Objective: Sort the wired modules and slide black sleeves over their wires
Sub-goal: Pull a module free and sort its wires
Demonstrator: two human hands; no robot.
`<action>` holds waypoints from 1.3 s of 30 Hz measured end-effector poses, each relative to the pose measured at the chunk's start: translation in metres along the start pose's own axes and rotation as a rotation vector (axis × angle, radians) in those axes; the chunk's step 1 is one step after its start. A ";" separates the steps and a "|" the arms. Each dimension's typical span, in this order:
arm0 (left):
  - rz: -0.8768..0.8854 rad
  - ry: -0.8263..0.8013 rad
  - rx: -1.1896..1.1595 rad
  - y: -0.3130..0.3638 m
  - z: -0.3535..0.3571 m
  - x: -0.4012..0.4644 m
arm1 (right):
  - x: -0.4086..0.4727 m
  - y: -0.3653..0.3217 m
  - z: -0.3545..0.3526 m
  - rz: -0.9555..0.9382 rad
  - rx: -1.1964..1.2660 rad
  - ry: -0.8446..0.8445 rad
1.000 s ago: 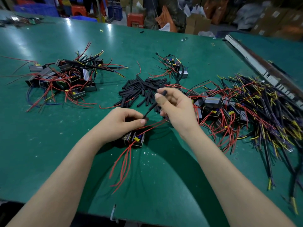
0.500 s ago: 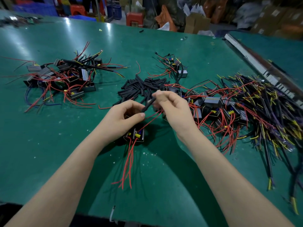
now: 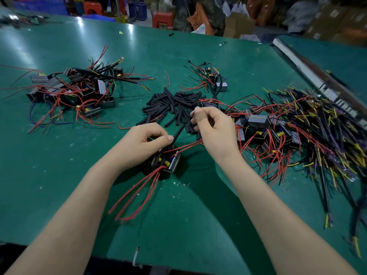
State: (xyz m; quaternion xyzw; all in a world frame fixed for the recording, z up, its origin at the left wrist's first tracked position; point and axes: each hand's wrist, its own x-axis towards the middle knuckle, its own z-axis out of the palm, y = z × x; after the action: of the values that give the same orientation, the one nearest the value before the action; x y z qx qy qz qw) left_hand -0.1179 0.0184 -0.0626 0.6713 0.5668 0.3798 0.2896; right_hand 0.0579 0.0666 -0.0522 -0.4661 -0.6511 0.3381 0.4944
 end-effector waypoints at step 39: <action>-0.130 -0.132 -0.631 0.001 0.021 0.005 | 0.078 -0.001 0.027 -0.590 -1.364 -0.662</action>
State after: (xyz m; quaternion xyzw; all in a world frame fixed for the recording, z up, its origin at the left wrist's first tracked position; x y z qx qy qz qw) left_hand -0.0994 0.0244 -0.0725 0.5341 0.4430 0.4729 0.5430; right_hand 0.0260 0.1403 -0.0337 -0.3500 -0.9223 -0.1568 -0.0479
